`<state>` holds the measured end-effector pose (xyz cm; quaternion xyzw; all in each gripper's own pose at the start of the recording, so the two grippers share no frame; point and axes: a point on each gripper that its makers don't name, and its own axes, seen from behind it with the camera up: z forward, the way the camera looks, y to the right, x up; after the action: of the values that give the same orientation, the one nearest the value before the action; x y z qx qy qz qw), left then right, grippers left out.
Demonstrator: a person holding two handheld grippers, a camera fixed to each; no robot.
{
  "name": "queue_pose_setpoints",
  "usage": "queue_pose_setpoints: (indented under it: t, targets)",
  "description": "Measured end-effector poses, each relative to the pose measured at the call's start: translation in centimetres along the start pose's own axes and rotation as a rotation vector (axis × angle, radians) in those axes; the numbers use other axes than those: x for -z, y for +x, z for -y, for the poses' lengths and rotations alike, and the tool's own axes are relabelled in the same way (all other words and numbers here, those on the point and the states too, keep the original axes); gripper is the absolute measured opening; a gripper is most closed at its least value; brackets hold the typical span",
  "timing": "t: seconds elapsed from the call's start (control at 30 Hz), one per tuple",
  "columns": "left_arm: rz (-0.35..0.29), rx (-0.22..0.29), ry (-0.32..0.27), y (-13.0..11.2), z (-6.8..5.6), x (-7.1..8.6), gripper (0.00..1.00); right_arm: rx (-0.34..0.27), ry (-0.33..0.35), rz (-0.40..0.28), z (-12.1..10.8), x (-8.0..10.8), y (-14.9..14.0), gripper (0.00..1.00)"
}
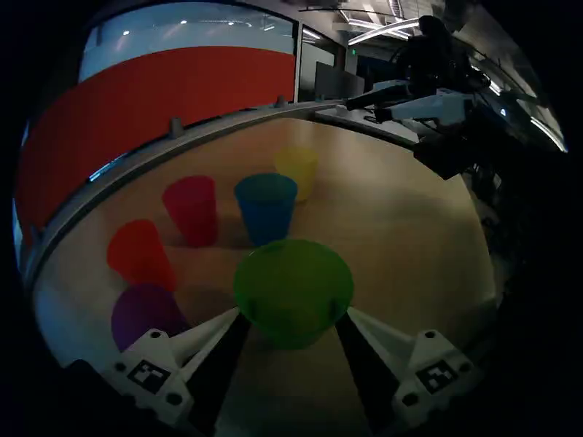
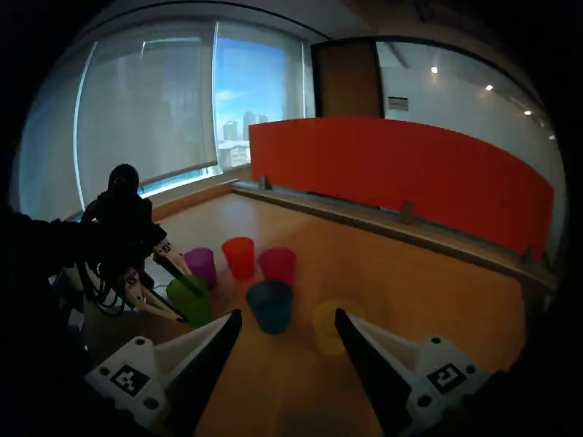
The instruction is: Pour water
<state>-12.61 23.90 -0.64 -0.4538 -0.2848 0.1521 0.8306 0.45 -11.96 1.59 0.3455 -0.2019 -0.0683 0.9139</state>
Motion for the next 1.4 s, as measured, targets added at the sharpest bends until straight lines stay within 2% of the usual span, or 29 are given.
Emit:
queue_pose_setpoints:
  t: [0.47, 0.87, 1.07, 1.4]
  targets:
    - [-0.101, -0.006, 0.043, 2.7, -0.1, 4.0, 0.79, 0.018, -0.002, 0.025, 0.5, -1.2, -0.6, 0.99]
    - [-0.226, 0.011, 0.103, 5.7, 0.9, 7.7, 0.79, 0.035, 0.022, 0.048, 1.8, -3.6, -1.6, 0.99]
    - [-0.289, -0.001, 0.142, 7.1, 1.6, 9.6, 0.79, 0.033, 0.037, 0.058, 2.2, -4.8, -2.0, 0.99]
    - [-0.355, -0.005, 0.18, 8.5, 2.1, 12.4, 0.8, 0.039, 0.048, 0.078, 2.6, -6.6, -2.7, 0.99]
